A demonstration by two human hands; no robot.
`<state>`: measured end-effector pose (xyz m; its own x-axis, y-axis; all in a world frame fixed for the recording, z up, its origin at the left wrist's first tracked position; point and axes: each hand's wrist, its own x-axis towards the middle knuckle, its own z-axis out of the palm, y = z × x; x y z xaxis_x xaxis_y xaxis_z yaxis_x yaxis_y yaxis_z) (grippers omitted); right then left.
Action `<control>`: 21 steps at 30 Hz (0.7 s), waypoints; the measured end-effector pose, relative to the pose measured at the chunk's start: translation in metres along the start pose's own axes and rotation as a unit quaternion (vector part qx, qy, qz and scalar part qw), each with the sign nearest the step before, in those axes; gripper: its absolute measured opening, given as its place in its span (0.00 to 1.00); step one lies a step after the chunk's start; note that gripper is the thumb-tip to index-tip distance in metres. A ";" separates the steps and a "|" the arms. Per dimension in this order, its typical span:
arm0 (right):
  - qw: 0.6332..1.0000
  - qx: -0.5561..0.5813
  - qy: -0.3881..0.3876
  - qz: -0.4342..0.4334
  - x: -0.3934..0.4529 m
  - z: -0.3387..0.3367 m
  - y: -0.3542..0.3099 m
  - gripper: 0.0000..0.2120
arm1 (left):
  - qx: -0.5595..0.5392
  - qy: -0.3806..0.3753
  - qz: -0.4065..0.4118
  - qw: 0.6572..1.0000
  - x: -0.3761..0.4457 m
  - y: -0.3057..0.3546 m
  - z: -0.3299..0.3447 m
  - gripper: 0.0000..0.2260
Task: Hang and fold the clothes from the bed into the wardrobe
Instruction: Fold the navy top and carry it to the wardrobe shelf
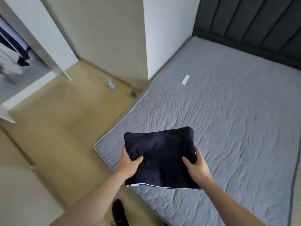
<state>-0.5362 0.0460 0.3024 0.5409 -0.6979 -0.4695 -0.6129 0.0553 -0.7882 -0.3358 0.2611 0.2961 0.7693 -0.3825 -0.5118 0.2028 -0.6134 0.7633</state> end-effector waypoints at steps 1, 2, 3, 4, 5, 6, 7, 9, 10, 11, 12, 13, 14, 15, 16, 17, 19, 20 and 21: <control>1.000 0.000 -0.004 -0.011 -0.001 0.012 -0.019 0.26 | -0.005 0.005 0.001 1.000 0.001 0.004 -0.024 0.35; 1.000 -0.002 -0.010 -0.024 -0.002 0.024 -0.039 0.27 | -0.015 0.011 0.004 1.000 0.002 0.007 -0.046 0.35; 0.999 -0.006 -0.018 -0.037 -0.001 0.039 -0.060 0.27 | -0.026 0.018 0.007 0.999 0.004 0.010 -0.070 0.34; 0.999 -0.006 -0.023 -0.046 -0.001 0.055 -0.081 0.27 | -0.037 0.022 0.012 0.999 0.007 0.013 -0.095 0.33; 0.998 -0.008 -0.028 -0.056 0.000 0.070 -0.101 0.27 | -0.049 0.028 0.017 0.998 0.011 0.015 -0.118 0.31; 0.997 -0.011 -0.037 -0.067 0.001 0.087 -0.122 0.27 | -0.060 0.042 0.019 0.997 0.015 0.016 -0.142 0.31; 0.996 -0.012 -0.044 -0.076 0.002 0.106 -0.143 0.26 | -0.065 0.057 0.021 0.996 0.020 0.017 -0.166 0.30; 0.994 -0.017 -0.050 -0.095 0.005 0.143 -0.183 0.25 | -0.079 0.079 0.024 0.993 0.031 0.019 -0.215 0.28; 0.993 -0.020 -0.053 -0.104 0.006 0.162 -0.203 0.24 | -0.087 0.085 0.028 0.992 0.036 0.020 -0.239 0.27; 0.992 -0.024 -0.057 -0.113 0.007 0.181 -0.222 0.23 | -0.093 0.092 0.034 0.991 0.042 0.022 -0.263 0.27; 0.990 -0.026 -0.061 -0.123 0.010 0.199 -0.240 0.22 | -0.095 0.100 0.041 0.990 0.048 0.024 -0.287 0.26; 0.989 -0.028 -0.065 -0.132 0.012 0.217 -0.257 0.23 | -0.096 0.107 0.045 0.989 0.054 0.027 -0.311 0.26; 0.987 -0.029 -0.072 -0.139 0.015 0.234 -0.274 0.23 | -0.098 0.115 0.048 0.987 0.059 0.029 -0.334 0.26; 0.985 -0.030 -0.081 -0.146 0.017 0.251 -0.293 0.23 | -0.100 0.123 0.052 0.986 0.064 0.032 -0.357 0.26; 0.984 -0.030 -0.087 -0.153 0.019 0.267 -0.311 0.23 | -0.100 0.130 0.055 0.985 0.070 0.035 -0.379 0.26; 0.982 -0.031 -0.092 -0.163 0.022 0.283 -0.330 0.23 | -0.100 0.138 0.057 0.984 0.076 0.038 -0.401 0.26; 0.978 -0.031 -0.100 -0.181 0.028 0.313 -0.368 0.23 | -0.102 0.153 0.057 0.981 0.088 0.045 -0.443 0.27; 0.976 -0.030 -0.104 -0.189 0.032 0.327 -0.387 0.22 | -0.105 0.157 0.055 0.981 0.095 0.049 -0.463 0.27; 0.974 -0.028 -0.109 -0.199 0.037 0.340 -0.405 0.22 | -0.109 0.160 0.053 0.980 0.103 0.052 -0.482 0.27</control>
<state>-0.0715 0.2406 0.4689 0.8470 -0.4884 -0.2101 -0.3577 -0.2311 -0.9048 0.0456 0.5226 0.4736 0.9365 -0.1785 -0.3019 0.2094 -0.4060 0.8896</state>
